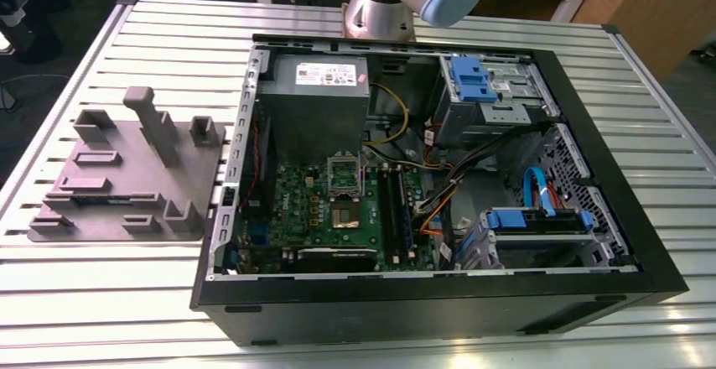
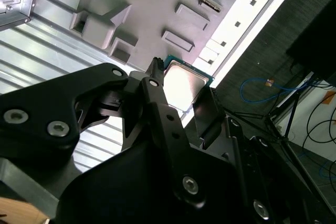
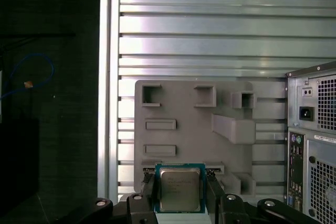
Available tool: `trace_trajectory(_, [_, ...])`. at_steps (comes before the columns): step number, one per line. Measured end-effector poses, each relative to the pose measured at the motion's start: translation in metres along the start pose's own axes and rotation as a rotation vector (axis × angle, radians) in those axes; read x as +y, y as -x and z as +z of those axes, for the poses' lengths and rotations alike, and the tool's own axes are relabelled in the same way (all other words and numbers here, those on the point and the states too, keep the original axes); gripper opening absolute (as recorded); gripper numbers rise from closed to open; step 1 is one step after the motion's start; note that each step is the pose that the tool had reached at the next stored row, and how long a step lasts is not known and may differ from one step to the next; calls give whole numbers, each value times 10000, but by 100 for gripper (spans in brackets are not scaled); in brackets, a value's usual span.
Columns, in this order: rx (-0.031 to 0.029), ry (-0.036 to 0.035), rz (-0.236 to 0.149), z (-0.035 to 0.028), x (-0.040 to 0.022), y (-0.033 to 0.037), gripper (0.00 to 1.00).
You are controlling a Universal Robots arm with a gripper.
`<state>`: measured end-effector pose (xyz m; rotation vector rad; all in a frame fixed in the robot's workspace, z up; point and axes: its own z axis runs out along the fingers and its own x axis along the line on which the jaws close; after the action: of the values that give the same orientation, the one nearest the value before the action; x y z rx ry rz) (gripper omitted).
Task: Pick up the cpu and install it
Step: 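Pick up the cpu and move it towards the insertion slot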
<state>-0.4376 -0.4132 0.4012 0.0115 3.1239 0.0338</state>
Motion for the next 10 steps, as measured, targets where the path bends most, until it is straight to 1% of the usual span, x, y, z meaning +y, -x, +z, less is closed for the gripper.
trace_trajectory(3, [0,0,0,0,0,1,47])
trace_trajectory(4, [2,-1,-2,-1,0,15,47])
trace_trajectory(7, [1,1,0,2,1,120,47])
trace_trajectory(8, [1,0,-1,3,1,146,47])
trace_trajectory(10, [1,1,3,3,1,167,47])
